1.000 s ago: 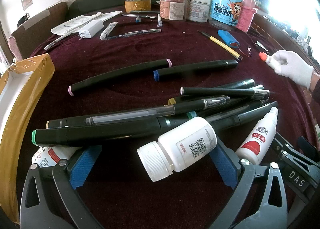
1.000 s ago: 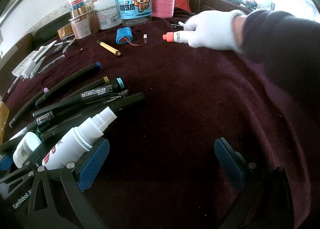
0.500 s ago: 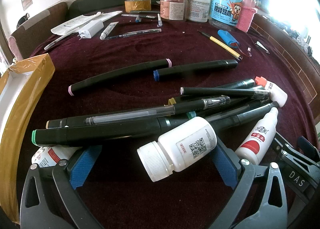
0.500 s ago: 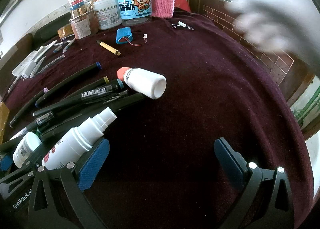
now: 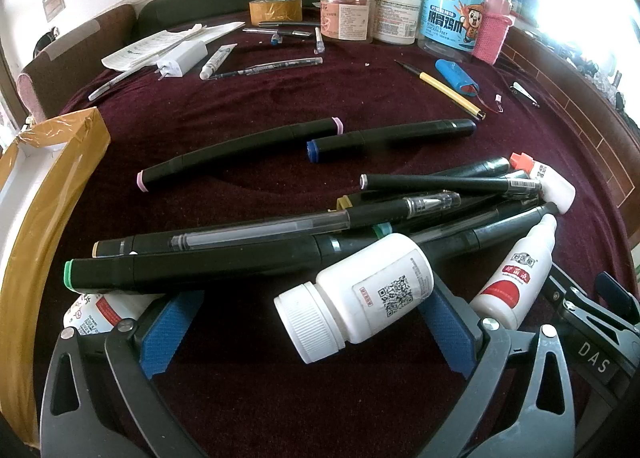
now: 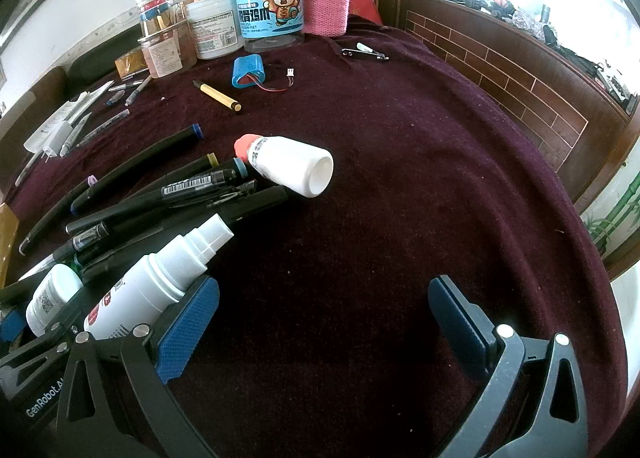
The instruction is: Organize rigid objects
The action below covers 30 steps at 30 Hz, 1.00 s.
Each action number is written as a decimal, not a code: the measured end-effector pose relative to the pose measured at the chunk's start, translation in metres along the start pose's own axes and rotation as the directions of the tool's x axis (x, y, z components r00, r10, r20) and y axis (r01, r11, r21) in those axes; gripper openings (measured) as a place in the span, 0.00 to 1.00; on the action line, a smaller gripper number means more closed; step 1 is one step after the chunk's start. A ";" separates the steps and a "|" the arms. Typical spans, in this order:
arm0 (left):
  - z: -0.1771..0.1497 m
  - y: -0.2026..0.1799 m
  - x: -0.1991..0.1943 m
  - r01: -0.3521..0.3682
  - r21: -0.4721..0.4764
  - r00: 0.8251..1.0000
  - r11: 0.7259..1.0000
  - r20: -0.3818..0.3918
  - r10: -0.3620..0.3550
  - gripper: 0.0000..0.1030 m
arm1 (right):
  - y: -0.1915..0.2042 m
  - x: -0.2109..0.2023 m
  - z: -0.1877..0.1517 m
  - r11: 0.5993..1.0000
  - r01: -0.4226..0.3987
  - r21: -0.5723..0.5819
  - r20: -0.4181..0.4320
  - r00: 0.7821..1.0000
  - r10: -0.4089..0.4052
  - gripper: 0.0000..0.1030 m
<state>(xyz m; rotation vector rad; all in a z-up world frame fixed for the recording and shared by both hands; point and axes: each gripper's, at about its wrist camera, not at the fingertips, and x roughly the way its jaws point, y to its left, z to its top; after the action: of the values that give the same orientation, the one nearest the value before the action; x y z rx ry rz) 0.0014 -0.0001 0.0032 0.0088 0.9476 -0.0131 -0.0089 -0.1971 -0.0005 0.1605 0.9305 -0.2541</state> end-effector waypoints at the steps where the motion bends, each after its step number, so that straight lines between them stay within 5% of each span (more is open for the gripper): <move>1: 0.001 0.000 -0.001 0.013 0.014 1.000 1.000 -0.018 -0.012 1.00 | 0.000 0.000 0.000 1.000 0.000 0.000 0.000 1.000 0.000 0.99; 5: -0.009 0.001 -0.010 0.063 0.073 0.994 0.995 -0.094 -0.056 1.00 | 0.003 0.001 0.000 1.000 0.004 -0.002 -0.001 1.000 -0.004 0.99; 11: -0.030 0.004 -0.027 0.106 0.158 0.992 0.982 -0.086 -0.093 1.00 | -0.004 -0.005 -0.004 0.994 -0.076 -0.075 -0.065 0.995 0.071 0.99; 20: -0.028 0.006 -0.025 0.124 0.169 0.991 0.978 -0.065 -0.115 1.00 | -0.004 -0.015 -0.009 0.987 -0.082 -0.137 -0.126 0.990 0.065 0.94; 25: -0.027 0.004 -0.024 0.120 0.175 0.992 0.977 -0.063 -0.110 1.00 | -0.011 -0.072 -0.008 0.989 -0.005 -0.146 0.069 0.997 0.015 0.86; 27: -0.028 0.005 -0.025 0.120 0.175 0.992 0.977 -0.063 -0.110 1.00 | -0.013 -0.111 -0.009 0.993 0.003 -0.118 0.244 0.969 0.026 0.86; 29: -0.028 0.005 -0.025 0.121 0.173 0.992 0.977 -0.067 -0.111 1.00 | -0.016 -0.143 -0.016 0.997 -0.030 -0.075 0.416 0.907 0.059 0.88; 30: -0.028 0.005 -0.026 0.125 0.165 0.991 0.978 -0.072 -0.114 1.00 | -0.013 -0.146 -0.016 0.996 -0.053 -0.078 0.423 0.902 0.082 0.88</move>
<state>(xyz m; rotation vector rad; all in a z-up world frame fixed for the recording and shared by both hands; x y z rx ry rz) -0.0361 0.0058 0.0077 0.1096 1.0063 -0.2054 -0.1087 -0.1838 0.1077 0.0719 0.4942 -0.1838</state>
